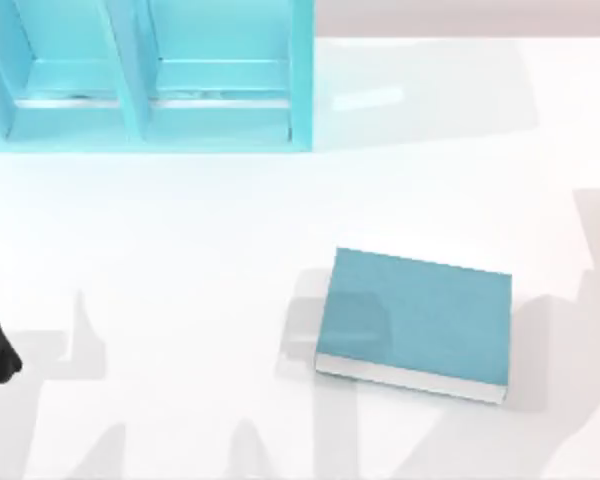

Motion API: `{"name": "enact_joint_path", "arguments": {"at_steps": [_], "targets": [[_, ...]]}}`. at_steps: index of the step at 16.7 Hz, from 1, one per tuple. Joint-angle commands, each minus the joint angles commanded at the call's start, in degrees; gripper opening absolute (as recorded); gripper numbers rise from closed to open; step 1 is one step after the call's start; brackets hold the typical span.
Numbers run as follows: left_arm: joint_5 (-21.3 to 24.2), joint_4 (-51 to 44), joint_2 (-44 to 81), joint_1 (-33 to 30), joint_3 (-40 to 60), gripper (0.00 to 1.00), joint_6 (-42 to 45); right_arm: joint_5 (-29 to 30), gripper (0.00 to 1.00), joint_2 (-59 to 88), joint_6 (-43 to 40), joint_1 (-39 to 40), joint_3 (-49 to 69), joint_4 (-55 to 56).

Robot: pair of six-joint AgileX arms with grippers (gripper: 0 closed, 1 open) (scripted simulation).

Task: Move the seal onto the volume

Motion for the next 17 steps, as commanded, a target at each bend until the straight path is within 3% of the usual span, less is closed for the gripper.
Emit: {"name": "enact_joint_path", "arguments": {"at_steps": [9, 17], "targets": [[0.00, 0.00, 0.00, 0.00, 0.00, 1.00, 0.00, 0.00, 0.02, 0.00, 0.00, 0.00, 0.00, 0.00], [0.00, 0.00, 0.00, 0.00, 0.00, 1.00, 0.00, 0.00, 0.00, 0.00, 0.00, 0.00, 0.00, 0.00]]}}
